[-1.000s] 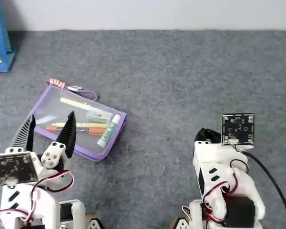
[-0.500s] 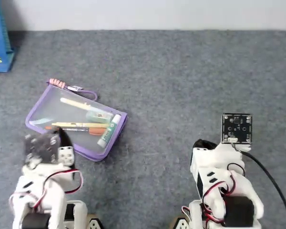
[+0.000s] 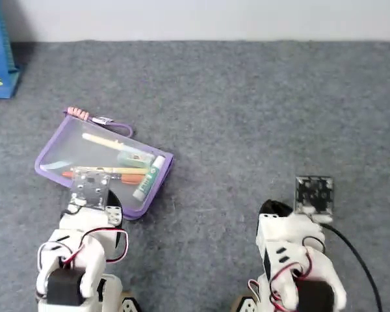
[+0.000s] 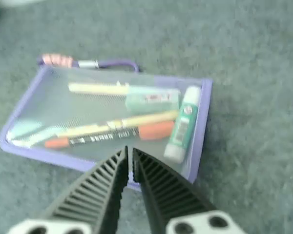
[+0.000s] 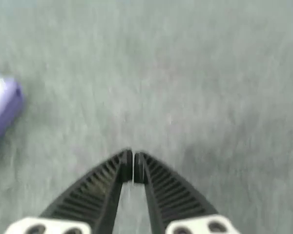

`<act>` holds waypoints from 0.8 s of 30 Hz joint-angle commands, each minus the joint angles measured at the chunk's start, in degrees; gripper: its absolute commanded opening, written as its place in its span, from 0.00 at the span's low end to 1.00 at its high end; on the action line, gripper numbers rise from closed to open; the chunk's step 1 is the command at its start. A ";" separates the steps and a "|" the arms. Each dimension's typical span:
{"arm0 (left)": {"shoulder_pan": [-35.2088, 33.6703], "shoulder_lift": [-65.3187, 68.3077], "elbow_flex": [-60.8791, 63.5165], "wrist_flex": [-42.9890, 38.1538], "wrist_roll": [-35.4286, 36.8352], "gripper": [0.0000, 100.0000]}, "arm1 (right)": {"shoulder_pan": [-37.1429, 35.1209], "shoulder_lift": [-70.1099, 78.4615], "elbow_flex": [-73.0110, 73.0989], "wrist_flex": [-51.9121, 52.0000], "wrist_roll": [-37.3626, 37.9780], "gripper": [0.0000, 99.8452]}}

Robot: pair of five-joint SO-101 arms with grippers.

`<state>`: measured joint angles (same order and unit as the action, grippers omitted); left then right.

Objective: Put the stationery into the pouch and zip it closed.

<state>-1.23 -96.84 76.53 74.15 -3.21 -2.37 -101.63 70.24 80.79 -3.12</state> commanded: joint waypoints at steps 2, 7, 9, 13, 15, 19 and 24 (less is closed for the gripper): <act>0.35 -0.09 4.09 -0.26 -0.26 0.01 | 0.31 0.92 8.00 -6.90 0.35 0.01; 0.00 -0.09 10.24 -0.35 -0.26 0.01 | 0.22 0.92 17.23 -12.09 0.35 0.01; -0.09 -0.09 12.09 -2.02 -0.26 0.01 | -0.04 0.92 19.08 -12.35 0.26 0.01; -0.18 -0.09 18.24 -5.63 -0.26 0.01 | 0.04 0.92 22.77 -12.18 0.53 0.01; -0.18 -0.09 19.30 -8.00 -0.18 0.01 | 0.04 0.92 25.32 -12.26 0.53 0.01; -0.18 -0.09 19.56 -9.85 -0.18 0.01 | 0.31 1.01 26.46 -11.91 0.35 0.01; -0.18 -0.09 19.56 -9.85 -0.35 0.01 | 0.40 1.45 26.46 -11.82 0.53 0.01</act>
<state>-1.14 -96.13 96.40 65.54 -2.95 -2.37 -100.40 95.65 69.54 -3.12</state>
